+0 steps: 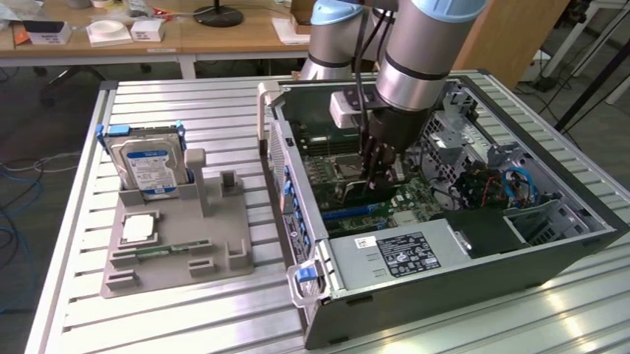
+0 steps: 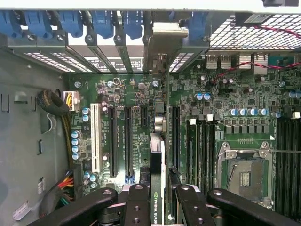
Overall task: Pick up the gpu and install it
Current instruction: 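Insert the gpu into the slot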
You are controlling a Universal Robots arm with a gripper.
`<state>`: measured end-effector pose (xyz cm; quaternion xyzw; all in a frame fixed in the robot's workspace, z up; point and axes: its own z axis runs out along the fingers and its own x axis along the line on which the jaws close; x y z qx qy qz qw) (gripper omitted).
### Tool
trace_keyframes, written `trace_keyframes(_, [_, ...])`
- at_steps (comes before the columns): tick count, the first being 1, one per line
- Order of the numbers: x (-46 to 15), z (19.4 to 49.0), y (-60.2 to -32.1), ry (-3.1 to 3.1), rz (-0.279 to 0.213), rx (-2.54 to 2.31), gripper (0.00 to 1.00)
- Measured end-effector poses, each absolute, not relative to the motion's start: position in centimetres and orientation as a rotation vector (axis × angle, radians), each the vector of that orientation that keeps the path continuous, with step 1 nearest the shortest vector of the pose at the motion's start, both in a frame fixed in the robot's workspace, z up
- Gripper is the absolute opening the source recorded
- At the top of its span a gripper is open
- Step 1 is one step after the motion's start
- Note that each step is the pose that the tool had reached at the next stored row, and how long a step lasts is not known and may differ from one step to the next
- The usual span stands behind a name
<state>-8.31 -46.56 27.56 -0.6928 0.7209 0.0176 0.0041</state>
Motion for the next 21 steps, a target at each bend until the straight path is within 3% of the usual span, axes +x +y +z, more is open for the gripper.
trace_keyframes(21, [-8.3,26.2,-46.5,2.249,0.055,-2.182,0.26])
